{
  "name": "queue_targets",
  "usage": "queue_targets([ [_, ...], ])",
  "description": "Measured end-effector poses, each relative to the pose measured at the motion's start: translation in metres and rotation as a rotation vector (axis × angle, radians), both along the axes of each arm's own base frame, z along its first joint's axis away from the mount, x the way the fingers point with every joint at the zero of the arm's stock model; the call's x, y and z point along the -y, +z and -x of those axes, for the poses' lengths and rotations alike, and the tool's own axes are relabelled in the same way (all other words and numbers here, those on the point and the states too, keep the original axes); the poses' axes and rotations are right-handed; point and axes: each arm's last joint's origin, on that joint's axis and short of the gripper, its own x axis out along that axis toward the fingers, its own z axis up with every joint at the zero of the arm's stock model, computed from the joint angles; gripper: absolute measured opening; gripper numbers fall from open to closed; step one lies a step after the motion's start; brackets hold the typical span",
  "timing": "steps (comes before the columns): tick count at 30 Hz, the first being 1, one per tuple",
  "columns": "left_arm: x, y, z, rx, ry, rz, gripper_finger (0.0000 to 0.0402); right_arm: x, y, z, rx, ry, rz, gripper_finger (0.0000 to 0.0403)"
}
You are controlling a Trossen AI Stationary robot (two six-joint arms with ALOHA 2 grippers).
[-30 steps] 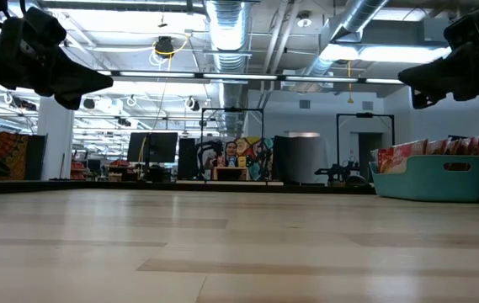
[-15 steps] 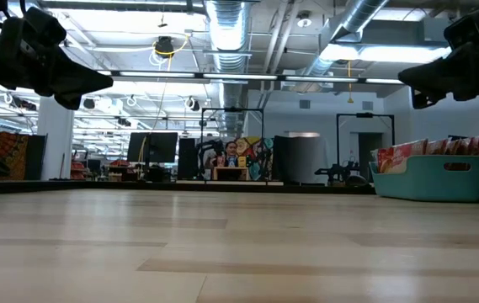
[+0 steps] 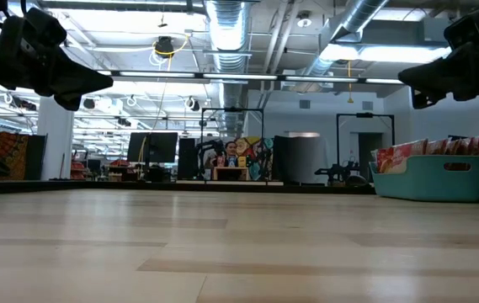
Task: Sort popcorn bags into baskets
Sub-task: Return to Home Position
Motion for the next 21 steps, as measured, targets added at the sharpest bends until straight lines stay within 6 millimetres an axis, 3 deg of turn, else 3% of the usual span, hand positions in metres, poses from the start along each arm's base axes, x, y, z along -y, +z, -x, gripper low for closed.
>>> queue_targets([
  [21,0.0001,-0.002,-0.0017,-0.026,0.0,-0.005,0.0,0.0,0.0,0.0,0.0,0.0,0.0,0.0056],
])
